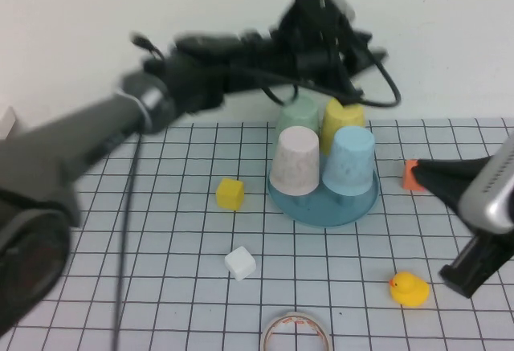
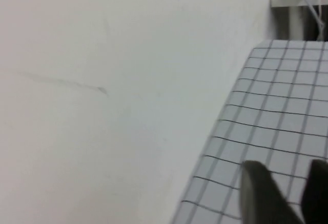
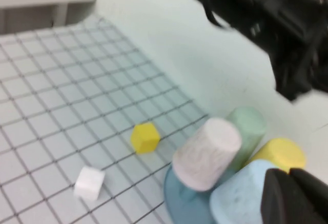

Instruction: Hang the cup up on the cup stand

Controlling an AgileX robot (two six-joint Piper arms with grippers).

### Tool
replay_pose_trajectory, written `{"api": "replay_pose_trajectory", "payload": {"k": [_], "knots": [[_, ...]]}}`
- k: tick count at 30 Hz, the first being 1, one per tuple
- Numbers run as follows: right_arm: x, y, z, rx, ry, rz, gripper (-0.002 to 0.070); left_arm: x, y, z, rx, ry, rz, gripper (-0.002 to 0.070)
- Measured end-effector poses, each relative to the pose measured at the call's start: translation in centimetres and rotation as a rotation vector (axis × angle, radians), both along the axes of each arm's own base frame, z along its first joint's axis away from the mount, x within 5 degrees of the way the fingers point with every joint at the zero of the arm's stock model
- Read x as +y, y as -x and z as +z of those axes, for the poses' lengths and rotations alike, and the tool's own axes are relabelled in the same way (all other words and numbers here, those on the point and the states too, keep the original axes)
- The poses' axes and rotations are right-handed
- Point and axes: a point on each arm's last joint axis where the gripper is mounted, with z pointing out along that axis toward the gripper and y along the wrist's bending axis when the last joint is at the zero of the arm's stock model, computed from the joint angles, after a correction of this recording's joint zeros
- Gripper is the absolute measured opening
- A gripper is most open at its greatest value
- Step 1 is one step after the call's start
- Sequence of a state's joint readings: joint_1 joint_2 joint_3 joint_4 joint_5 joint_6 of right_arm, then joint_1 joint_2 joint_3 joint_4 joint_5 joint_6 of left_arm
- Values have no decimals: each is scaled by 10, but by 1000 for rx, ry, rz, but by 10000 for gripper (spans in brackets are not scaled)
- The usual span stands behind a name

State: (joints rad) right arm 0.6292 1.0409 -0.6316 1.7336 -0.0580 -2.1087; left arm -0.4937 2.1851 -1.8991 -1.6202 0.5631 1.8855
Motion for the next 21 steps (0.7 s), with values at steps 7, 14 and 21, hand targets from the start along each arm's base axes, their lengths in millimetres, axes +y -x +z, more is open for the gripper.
{"api": "replay_pose_trajectory", "payload": {"k": [7,14,21], "knots": [[-23,17,27,-129,-24,-89,-1,48,30,90,-115,-143,68,15],[-54,41,49,-230,-94,-207,-1,92,78,136,-19,-428,161,1],[-68,69,28,-252,-126,-157,-1,136,136,169,168,-615,283,0]]}}
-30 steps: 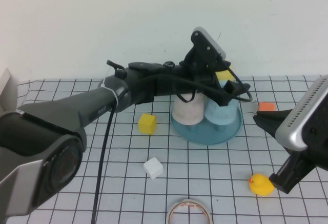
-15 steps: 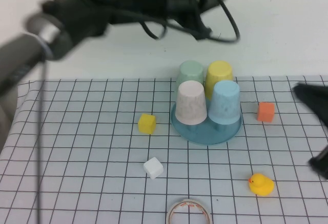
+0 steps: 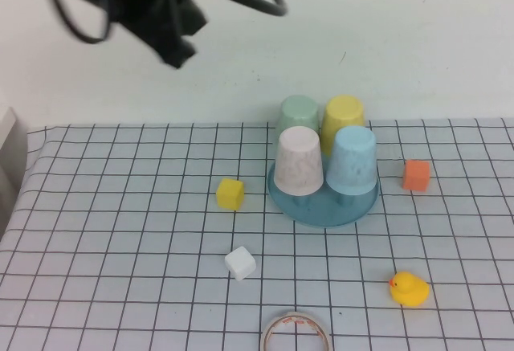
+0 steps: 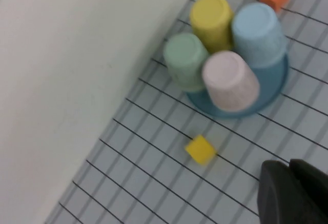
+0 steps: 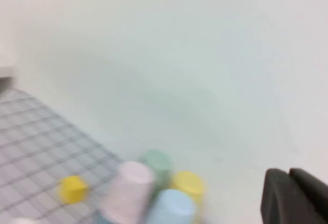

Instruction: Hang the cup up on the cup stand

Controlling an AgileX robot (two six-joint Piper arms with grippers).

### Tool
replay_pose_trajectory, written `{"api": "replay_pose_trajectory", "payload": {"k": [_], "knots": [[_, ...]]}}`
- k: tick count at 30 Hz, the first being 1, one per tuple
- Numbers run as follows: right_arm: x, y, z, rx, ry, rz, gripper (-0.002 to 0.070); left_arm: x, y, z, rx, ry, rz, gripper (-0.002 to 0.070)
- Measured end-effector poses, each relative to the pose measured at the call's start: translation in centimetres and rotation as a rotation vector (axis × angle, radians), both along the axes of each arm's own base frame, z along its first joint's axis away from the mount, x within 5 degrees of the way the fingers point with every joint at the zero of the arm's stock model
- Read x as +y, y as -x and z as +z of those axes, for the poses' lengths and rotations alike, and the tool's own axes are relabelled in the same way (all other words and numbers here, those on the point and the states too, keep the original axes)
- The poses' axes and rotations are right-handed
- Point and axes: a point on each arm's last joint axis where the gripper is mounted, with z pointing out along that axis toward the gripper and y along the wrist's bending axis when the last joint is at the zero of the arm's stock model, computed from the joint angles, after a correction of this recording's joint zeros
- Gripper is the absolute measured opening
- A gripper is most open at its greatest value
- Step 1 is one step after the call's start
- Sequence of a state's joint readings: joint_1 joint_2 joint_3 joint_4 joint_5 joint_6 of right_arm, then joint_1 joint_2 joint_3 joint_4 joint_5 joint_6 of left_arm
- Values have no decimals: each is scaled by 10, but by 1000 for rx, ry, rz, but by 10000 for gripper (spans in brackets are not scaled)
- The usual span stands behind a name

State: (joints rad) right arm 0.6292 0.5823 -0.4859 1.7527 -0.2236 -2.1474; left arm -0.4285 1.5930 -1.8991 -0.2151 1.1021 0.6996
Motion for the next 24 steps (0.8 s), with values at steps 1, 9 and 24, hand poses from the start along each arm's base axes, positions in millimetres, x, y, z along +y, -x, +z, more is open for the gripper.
{"api": "replay_pose_trajectory", "payload": {"k": [1,9,24], "knots": [[1,3,-5,4,-6,29,-1,5,11,6,16,-6,-1,0],[28,38,-65,142,-30,496,-1,34,98,50,3,118,-58,0],[34,57,-67,399,135,695,-1,114,247,5,-510,383,77,-1]]}}
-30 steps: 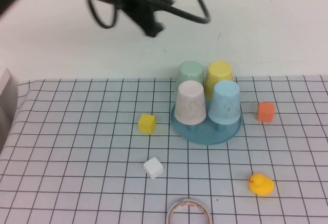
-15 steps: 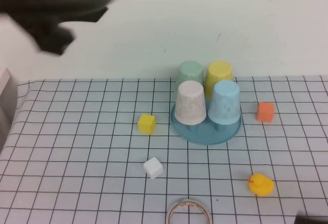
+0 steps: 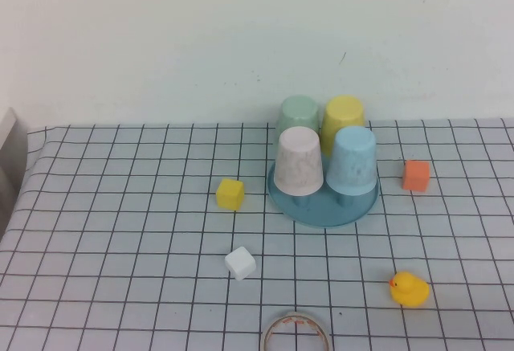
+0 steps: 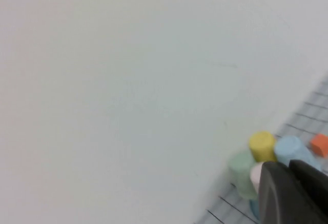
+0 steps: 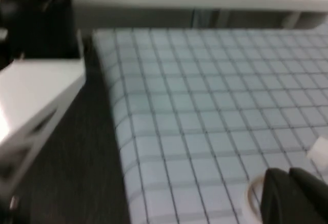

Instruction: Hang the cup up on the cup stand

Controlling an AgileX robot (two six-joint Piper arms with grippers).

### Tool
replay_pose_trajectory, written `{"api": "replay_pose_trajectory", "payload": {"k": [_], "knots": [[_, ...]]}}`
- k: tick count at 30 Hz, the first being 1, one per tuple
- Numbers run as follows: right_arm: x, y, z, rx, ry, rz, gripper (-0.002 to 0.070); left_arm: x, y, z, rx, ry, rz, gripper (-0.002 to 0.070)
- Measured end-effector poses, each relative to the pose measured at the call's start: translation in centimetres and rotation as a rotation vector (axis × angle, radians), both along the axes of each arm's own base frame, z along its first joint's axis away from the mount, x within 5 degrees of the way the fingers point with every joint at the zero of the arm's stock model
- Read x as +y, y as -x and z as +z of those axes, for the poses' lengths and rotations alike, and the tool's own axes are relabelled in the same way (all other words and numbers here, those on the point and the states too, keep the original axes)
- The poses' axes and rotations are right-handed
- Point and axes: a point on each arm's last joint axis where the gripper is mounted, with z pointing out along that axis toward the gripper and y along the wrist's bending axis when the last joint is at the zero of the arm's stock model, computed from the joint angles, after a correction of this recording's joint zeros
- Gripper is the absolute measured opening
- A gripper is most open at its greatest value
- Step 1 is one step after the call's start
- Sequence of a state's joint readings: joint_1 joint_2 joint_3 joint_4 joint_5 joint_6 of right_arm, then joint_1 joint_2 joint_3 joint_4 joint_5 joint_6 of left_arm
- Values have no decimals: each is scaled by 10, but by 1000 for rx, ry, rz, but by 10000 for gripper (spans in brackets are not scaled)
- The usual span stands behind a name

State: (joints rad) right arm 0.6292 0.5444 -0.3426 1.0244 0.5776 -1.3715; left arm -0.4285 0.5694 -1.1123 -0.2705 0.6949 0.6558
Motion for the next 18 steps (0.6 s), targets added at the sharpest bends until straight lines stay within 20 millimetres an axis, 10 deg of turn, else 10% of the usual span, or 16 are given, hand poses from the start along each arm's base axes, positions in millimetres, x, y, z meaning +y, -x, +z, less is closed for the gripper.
{"api": "replay_pose_trajectory", "payload": {"k": [9,18], "knots": [[-48,-12,34,61,763,-174,-1,10,-2,-87,-66,-18,104,-1],[-57,-17,34,-123,472,-472,-1,3,-31,-178,-28,35,170,-1]]}}
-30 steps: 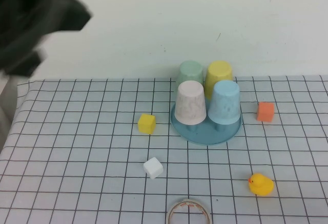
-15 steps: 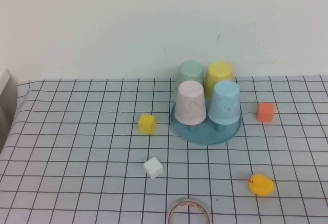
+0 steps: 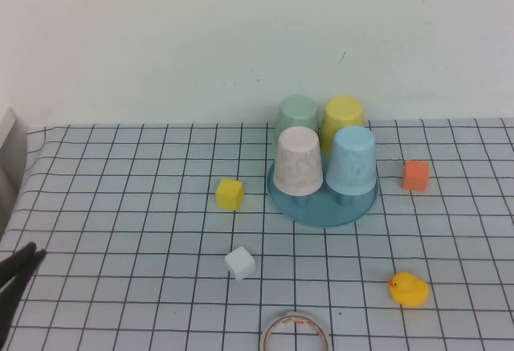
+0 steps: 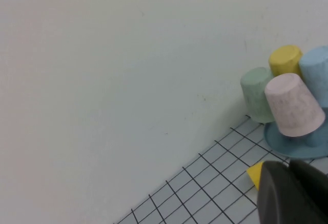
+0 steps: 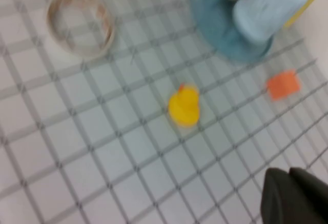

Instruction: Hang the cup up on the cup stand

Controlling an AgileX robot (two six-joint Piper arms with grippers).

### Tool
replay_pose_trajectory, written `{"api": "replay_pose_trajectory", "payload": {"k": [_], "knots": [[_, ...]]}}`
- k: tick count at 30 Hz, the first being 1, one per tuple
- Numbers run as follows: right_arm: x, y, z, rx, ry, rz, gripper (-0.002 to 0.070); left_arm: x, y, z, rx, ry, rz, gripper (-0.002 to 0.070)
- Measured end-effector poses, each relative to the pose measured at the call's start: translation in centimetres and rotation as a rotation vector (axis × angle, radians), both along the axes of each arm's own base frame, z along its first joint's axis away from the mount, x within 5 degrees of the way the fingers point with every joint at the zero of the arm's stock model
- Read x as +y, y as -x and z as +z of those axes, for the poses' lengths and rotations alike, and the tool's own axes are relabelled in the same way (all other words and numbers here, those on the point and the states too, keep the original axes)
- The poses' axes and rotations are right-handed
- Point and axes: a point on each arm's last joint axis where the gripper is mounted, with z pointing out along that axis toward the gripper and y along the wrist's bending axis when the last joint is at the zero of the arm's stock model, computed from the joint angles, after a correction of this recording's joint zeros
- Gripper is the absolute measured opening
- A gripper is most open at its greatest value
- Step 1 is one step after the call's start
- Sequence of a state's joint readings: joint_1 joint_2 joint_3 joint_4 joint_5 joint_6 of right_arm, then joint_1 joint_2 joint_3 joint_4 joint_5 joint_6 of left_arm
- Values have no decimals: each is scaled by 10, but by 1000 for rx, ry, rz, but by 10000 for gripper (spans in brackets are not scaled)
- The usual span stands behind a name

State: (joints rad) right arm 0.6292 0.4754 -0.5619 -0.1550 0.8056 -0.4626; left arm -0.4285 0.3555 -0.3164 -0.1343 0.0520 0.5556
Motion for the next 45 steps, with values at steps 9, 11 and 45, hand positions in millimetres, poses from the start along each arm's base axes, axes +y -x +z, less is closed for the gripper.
{"api": "replay_pose_trajectory", "payload": {"k": [9,11,45], "knots": [[0,3,-31,4,-73,-16,-1,1,-3,-32,-18,14,22,-1],[1,4,-36,26,-71,-17,-1,1,-3,-35,-10,10,22,-1],[2,6,-42,68,-88,-17,-1,28,13,-85,20,1,298,-1]]}}
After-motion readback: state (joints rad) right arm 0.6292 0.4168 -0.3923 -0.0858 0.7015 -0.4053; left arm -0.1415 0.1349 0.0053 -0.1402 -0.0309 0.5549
